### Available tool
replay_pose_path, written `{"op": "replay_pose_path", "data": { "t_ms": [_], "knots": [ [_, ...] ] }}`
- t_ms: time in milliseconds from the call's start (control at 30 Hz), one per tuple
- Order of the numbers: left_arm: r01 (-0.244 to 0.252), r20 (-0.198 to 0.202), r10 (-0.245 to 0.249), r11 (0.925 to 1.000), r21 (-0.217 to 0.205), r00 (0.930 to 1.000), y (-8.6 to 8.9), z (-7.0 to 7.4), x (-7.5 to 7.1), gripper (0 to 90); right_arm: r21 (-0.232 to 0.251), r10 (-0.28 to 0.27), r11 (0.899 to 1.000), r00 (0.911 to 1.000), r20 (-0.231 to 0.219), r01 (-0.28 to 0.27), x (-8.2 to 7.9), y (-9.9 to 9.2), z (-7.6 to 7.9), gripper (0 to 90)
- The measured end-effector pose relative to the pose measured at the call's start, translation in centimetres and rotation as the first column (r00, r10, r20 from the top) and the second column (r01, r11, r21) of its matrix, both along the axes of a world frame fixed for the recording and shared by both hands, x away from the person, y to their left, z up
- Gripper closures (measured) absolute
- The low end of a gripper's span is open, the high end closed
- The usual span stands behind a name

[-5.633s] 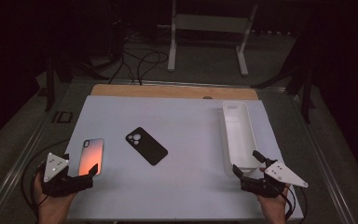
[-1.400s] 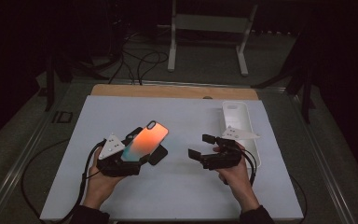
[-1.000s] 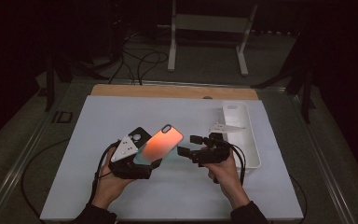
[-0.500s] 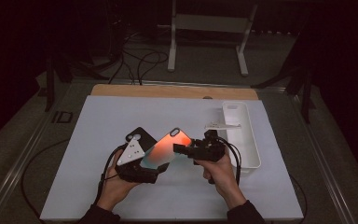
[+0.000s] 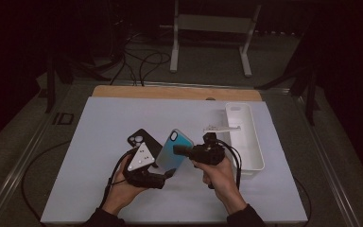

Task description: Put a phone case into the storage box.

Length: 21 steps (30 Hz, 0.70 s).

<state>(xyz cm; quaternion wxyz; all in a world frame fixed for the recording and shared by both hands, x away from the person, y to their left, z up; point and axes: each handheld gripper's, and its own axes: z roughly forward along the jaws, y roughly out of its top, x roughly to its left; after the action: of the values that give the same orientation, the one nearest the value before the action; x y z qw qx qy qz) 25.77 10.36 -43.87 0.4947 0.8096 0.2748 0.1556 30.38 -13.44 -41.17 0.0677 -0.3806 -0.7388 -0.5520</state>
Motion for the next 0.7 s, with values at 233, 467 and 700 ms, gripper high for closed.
{"op": "replay_pose_path", "data": {
  "t_ms": [233,467,700],
  "knots": [
    [0.013,-0.041,-0.015,0.9984,-0.054,0.9990,1.1,0.1,0.4,14.9,-0.011,-0.017,1.000,0.9994,0.031,0.018,-0.1,-0.6,0.3,86.5],
    [0.049,-0.068,-0.055,0.9950,-0.087,0.9962,1.6,0.1,0.5,15.1,0.012,0.013,1.000,0.9973,0.073,-0.014,-0.3,-1.4,0.7,86.4],
    [0.101,-0.095,-0.112,0.9879,-0.118,0.9892,1.5,0.0,0.6,18.8,0.030,0.112,0.993,0.9811,0.158,-0.118,-0.9,-1.5,1.1,86.3]
  ]
}}
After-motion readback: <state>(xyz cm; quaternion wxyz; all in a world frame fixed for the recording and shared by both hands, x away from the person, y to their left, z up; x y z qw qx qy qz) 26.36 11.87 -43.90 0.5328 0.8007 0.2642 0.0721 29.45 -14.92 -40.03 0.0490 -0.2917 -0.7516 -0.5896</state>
